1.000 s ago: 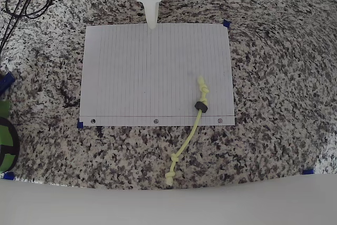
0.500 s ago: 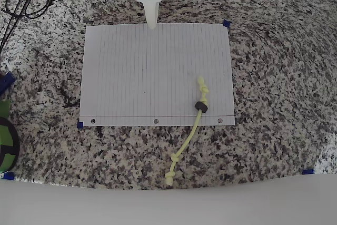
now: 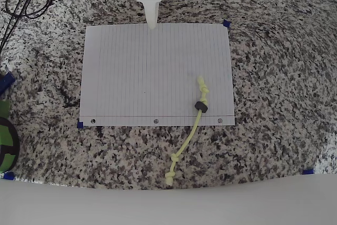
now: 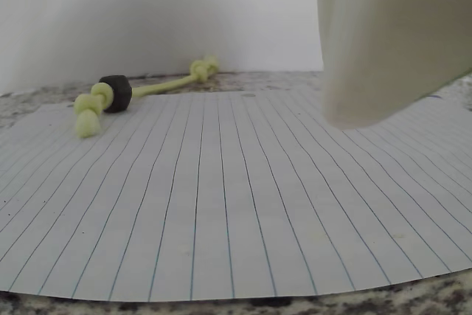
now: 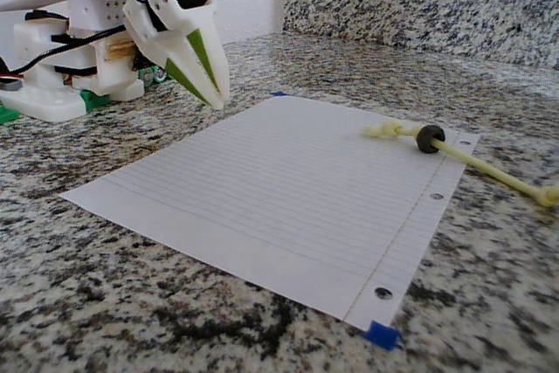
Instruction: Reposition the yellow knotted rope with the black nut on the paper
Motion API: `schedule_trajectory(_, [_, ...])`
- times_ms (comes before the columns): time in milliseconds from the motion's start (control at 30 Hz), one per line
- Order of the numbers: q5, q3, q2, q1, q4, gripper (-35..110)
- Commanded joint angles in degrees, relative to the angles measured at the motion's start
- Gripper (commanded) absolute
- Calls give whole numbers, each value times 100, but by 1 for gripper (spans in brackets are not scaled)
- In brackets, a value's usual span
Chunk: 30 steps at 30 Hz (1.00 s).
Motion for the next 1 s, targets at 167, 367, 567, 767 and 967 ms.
schedule_trajectory(167, [-26, 149, 18, 0, -62, 10])
schedule_trajectory(367, [-26, 149, 18, 9, -62, 10])
schedule_trajectory(567, [-26, 149, 18, 0, -62, 10])
schedule_trajectory(767, [9, 149, 18, -88, -70, 10])
schedule_trajectory(967, [18, 149, 18, -167, -35, 10])
